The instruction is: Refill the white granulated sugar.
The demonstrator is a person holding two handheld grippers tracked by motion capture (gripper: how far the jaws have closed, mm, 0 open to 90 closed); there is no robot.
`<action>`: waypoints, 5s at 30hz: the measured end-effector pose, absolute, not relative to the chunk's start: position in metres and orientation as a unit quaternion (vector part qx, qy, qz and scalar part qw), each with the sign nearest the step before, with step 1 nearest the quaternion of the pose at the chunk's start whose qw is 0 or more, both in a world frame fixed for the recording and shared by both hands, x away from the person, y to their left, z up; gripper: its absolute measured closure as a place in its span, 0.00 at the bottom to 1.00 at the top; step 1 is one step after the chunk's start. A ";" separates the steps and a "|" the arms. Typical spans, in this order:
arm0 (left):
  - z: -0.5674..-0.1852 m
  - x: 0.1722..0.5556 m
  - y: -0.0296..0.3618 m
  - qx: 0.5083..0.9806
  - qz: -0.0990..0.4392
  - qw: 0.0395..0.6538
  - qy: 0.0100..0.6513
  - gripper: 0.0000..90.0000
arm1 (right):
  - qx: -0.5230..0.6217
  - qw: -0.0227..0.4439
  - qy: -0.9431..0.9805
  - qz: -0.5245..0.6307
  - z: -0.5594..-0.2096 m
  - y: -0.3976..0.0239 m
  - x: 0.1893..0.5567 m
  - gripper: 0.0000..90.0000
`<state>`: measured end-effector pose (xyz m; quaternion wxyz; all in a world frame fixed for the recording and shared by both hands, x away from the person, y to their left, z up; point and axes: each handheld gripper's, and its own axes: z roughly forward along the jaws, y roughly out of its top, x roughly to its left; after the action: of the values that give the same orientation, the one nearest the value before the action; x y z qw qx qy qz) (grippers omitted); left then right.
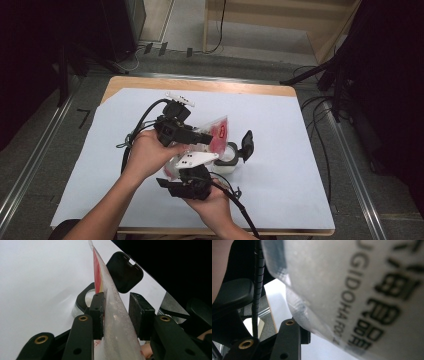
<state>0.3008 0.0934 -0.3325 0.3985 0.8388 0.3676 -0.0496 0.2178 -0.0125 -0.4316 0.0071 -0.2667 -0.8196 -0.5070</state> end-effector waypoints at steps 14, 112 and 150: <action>-0.332 0.301 0.093 0.839 -0.049 0.397 0.368 0.74 | -0.267 0.008 -0.819 -0.507 -0.432 -0.012 0.218 0.70; -0.333 0.301 0.091 0.837 -0.053 0.400 0.368 0.73 | -0.272 0.008 -0.818 -0.506 -0.431 -0.013 0.217 0.70; -0.333 0.302 0.092 0.836 -0.055 0.400 0.372 0.72 | -0.269 0.009 -0.819 -0.507 -0.431 -0.013 0.218 0.70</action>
<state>0.3018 0.0920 -0.3332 0.4004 0.8358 0.3716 -0.0550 0.2182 -0.0125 -0.4314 0.0094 -0.2694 -0.8188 -0.5069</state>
